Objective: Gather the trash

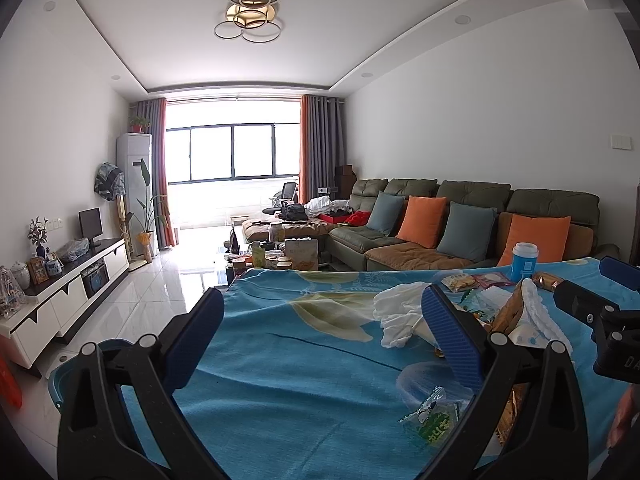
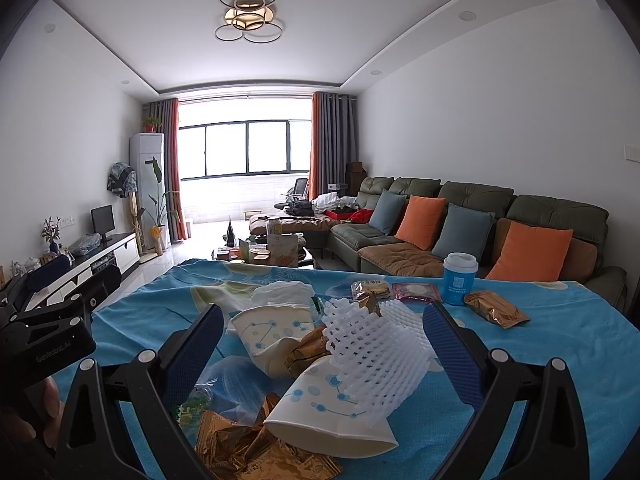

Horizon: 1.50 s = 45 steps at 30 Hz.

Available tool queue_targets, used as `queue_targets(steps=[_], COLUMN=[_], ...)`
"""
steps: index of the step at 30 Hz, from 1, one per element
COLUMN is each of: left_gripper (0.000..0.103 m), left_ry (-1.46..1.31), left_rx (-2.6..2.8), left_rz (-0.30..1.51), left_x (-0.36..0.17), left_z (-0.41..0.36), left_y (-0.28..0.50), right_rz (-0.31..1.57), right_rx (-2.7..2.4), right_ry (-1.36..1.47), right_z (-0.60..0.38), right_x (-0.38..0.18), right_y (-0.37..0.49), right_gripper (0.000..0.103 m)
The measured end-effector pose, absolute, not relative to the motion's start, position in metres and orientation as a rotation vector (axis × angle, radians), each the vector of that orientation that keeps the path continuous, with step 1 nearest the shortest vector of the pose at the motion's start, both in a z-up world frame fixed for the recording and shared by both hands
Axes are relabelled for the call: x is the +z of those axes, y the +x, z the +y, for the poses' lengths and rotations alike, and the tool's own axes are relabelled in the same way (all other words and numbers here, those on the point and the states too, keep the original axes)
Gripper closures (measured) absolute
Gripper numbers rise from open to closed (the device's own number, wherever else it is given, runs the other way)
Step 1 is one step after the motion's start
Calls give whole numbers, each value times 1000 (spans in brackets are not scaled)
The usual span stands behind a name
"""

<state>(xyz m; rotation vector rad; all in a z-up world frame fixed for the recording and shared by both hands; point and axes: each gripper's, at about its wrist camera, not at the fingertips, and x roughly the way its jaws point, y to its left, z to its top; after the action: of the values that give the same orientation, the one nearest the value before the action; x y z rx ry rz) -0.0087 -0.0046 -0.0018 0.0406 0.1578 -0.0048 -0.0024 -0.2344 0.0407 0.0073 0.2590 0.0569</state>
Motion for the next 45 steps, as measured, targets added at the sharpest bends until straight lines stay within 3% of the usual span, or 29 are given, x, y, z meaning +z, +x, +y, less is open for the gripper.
queue_targets(steps=[36,45], left_gripper=[6,6], left_ry=[36,27], left_rx=[-22,-221], left_rz=[165,305], left_x=[-6,-22], left_z=[-9,-11], left_y=[-6,2], right_rz=[263,353], right_rx=[63,55], right_ry=[5,39], right_z=[-234,-251], right_x=[42,33], right_y=[-3,11], right_gripper=[6,7])
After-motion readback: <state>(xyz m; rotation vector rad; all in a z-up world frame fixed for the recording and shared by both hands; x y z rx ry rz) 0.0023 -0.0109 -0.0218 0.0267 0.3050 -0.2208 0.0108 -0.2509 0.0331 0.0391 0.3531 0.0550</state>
